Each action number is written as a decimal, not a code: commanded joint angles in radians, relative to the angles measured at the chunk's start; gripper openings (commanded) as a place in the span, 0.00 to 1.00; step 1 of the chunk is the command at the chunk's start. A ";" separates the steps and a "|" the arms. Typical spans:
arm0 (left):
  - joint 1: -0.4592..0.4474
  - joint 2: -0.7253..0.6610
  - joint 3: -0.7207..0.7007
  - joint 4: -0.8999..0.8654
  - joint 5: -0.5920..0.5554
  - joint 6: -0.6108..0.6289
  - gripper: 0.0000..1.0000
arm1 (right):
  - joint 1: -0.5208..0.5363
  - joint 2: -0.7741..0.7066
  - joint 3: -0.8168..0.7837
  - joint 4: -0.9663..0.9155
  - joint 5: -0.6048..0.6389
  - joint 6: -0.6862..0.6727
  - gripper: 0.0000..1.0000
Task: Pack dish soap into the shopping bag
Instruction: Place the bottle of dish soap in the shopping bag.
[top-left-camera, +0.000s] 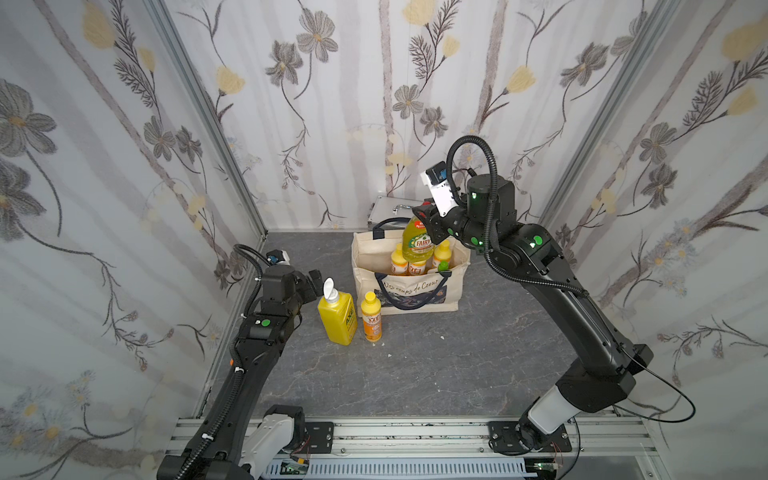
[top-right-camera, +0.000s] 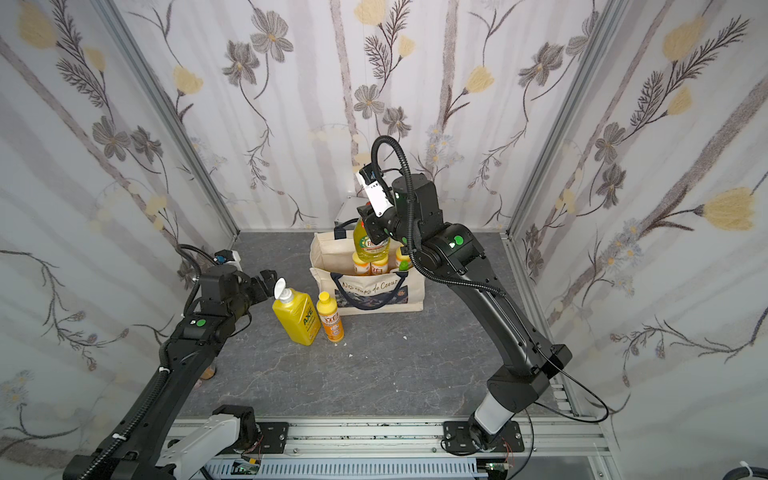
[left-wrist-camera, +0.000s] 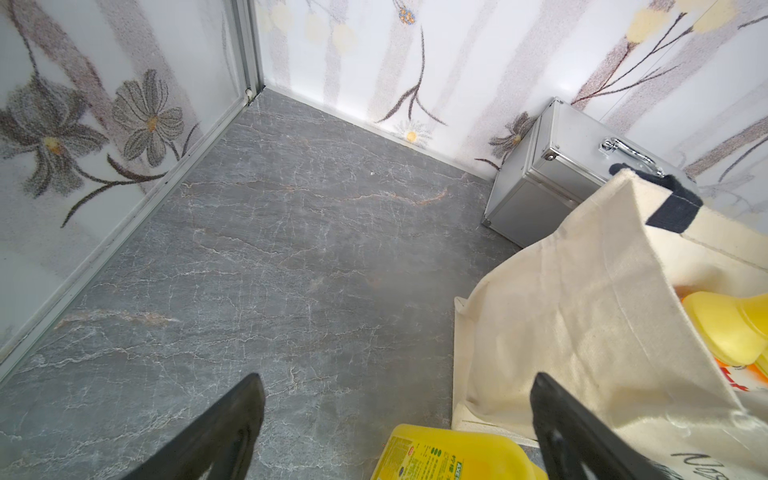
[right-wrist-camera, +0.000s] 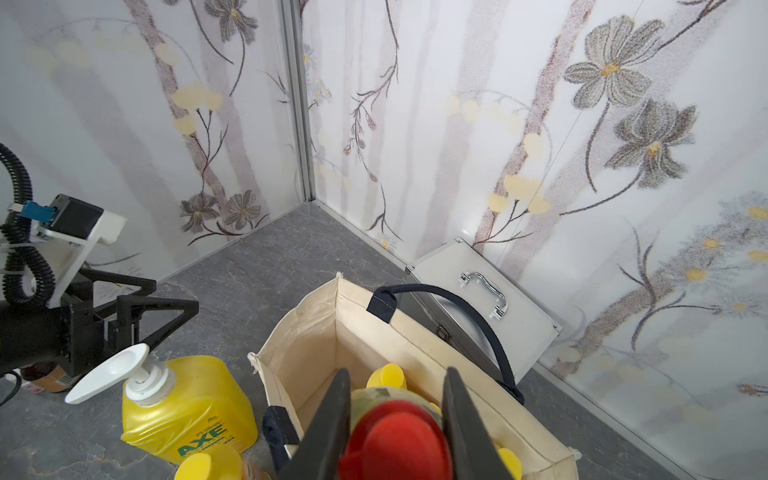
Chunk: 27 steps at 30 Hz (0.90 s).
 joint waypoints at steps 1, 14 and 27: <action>0.000 0.001 -0.001 0.015 -0.010 0.008 1.00 | -0.009 0.014 -0.003 0.083 -0.008 0.013 0.00; 0.000 -0.008 -0.010 0.018 -0.009 0.003 1.00 | -0.035 0.000 -0.178 0.173 -0.034 0.052 0.00; 0.000 -0.003 -0.010 0.021 0.000 0.000 1.00 | -0.075 -0.015 -0.402 0.329 -0.107 0.108 0.00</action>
